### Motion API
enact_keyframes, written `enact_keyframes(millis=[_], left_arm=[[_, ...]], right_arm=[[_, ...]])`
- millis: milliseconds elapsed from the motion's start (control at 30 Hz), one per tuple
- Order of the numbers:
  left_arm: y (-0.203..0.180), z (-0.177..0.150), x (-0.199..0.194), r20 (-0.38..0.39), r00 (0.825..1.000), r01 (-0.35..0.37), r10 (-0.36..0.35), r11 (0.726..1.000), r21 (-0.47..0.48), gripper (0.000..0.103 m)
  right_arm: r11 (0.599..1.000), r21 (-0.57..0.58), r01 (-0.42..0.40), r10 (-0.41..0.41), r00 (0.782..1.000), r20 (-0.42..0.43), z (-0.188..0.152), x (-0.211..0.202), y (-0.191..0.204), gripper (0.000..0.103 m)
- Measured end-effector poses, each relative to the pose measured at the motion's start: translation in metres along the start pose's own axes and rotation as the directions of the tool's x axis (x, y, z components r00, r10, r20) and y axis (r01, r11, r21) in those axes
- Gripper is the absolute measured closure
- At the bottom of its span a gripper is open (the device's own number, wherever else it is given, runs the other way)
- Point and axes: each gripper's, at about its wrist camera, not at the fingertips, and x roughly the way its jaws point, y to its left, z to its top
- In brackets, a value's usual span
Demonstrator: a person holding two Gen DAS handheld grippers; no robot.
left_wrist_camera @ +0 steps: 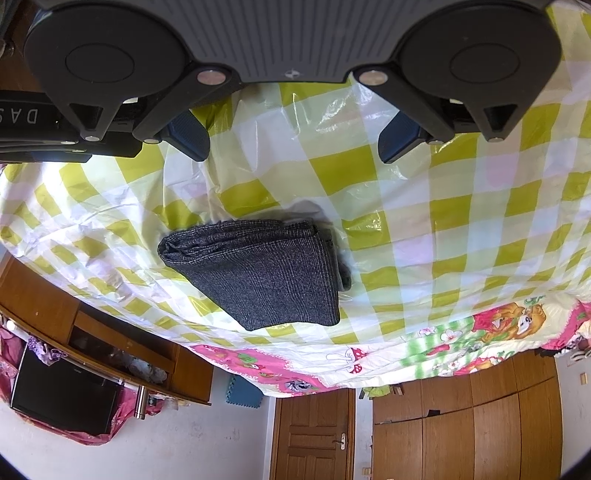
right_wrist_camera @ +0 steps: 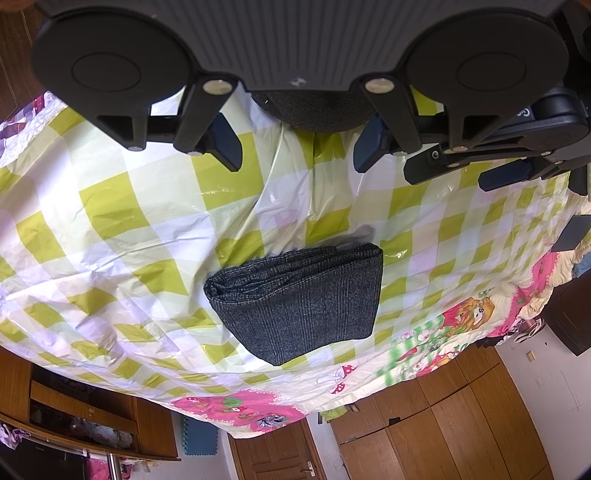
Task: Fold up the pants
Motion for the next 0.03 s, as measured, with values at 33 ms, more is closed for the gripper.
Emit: enact_keyframes(millis=[33], left_arm=[[0.0006,0.0000,-0.0004,-0.001,1.000,0.000,0.000,1.000,0.000,0.000]], right_arm=[[1.000,0.000,-0.001,0.001,1.000,0.000,0.0001,0.0000,-0.0002,0.035]])
